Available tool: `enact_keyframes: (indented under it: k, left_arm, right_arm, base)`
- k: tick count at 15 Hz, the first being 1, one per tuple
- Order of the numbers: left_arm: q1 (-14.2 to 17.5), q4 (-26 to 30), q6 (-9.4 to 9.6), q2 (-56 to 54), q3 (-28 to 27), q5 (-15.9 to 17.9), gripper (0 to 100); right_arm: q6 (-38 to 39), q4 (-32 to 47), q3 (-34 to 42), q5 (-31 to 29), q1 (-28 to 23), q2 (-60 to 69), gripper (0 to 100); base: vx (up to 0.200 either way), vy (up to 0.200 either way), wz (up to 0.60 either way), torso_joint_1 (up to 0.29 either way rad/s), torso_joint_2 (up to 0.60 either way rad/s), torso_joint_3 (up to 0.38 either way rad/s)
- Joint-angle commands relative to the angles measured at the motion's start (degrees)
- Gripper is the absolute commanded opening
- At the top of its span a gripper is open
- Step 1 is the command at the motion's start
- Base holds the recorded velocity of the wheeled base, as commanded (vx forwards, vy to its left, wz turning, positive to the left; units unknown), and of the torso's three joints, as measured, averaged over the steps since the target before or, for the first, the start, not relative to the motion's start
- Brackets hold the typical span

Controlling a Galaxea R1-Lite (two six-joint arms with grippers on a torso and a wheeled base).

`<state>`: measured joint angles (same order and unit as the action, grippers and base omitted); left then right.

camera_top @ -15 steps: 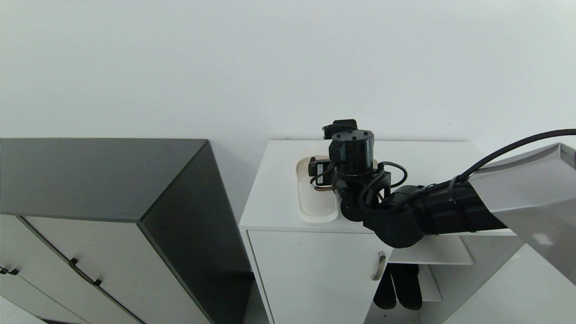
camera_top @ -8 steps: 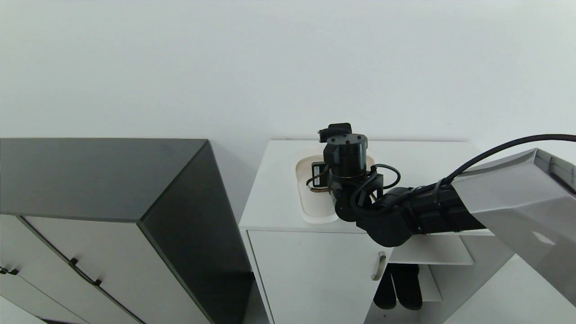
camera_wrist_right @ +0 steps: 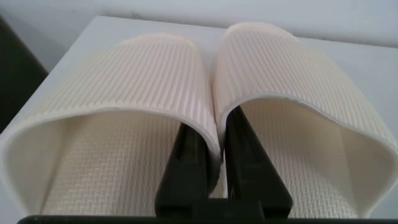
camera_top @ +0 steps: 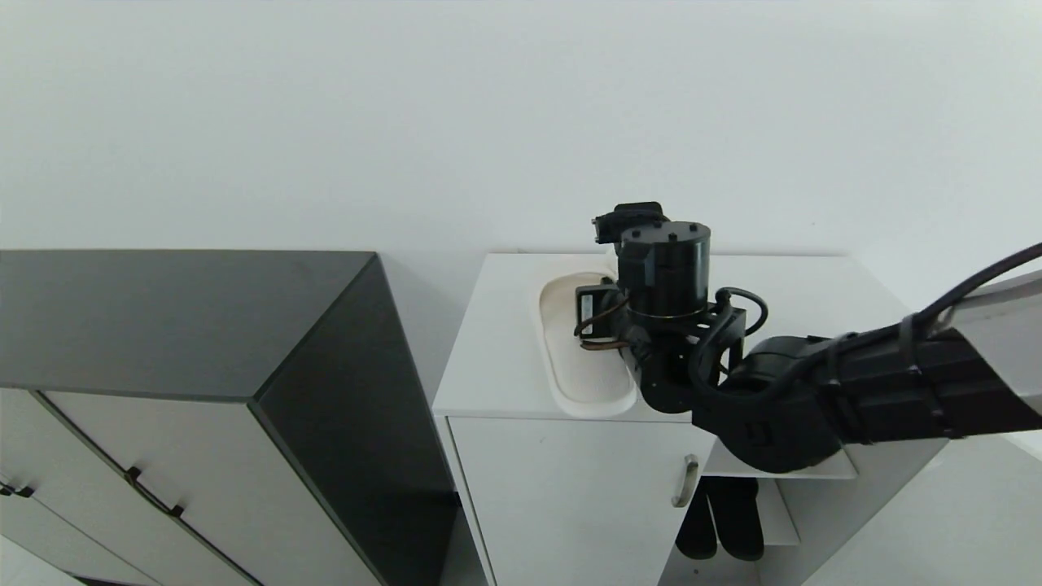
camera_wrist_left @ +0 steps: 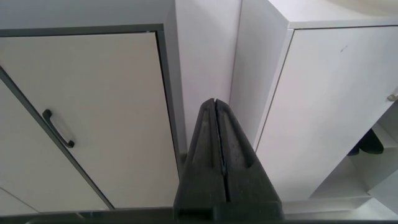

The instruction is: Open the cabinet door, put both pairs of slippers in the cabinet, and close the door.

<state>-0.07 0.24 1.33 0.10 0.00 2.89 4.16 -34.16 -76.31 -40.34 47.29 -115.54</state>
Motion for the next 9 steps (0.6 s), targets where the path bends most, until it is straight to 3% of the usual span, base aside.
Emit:
enact_keyframes:
  k: [1,4,9]
  left_arm:
    - [0.0,0.0,-0.01,0.0,0.0,0.0,0]
    - [0.0,0.0,0.08,0.0,0.0,0.0,0]
    - [0.0,0.0,-0.01,0.0,0.0,0.0,0]
  right_arm:
    - [0.3,-0.2,7.4,0.1,2.1,7.5,0]
    - [1.6,-0.2,17.4,1.8,4.6,13.9,0]
    - [2.2,-0.2,18.2,3.2,4.0,13.2,0]
  base:
    - [0.0,0.0,0.0,0.0,0.0,0.0]
    - [0.0,0.0,0.0,0.0,0.0,0.0]
    - [0.0,0.0,0.0,0.0,0.0,0.0]
